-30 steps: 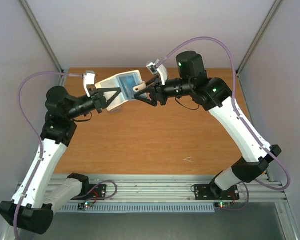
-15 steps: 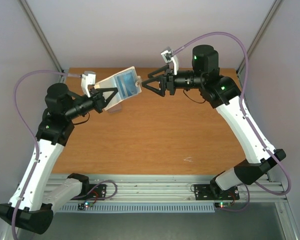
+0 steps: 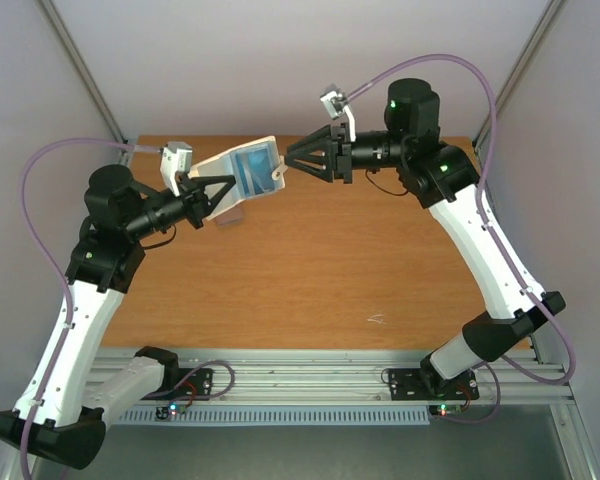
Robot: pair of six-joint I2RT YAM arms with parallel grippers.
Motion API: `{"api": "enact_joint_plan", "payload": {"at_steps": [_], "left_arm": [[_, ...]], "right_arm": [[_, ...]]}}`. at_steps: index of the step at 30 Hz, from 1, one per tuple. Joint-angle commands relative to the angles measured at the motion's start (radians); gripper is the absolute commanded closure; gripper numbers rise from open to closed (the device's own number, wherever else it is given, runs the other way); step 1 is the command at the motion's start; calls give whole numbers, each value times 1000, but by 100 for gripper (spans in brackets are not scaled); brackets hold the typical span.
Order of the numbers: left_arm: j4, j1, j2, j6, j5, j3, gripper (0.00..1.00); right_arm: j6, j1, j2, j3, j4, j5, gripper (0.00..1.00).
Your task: Take the credit cards out of the card holder
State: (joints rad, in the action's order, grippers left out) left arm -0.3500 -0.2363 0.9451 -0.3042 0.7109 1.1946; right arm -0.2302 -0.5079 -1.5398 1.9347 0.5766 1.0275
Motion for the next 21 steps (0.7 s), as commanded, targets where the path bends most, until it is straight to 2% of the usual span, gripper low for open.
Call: {"api": "enact_joint_plan", "payload": {"at_steps": [1,7,12,16,19,21], "left_arm": [[86,-4,-3,-34,21,-5,100],[101,-7,6,-37,46,3,100],[97,-8,6,-35,58,3,100],[104,-8,6,-37,71,2,100],[107,-9,7,-41,73,4,100],[105,-8,6,-38,77,6,100]], "right_arm": [[-3,-45,-14,11,8,-47,66],[-14,-51,-56,33,45,-122,65],[-10,-50,-102,79,56,-111,56],[-2,-50,-123,81,54,-86,53],[-1,-53,-129,81,39,-45,53],[-1,-56,-132,80,35,-35,57]]}}
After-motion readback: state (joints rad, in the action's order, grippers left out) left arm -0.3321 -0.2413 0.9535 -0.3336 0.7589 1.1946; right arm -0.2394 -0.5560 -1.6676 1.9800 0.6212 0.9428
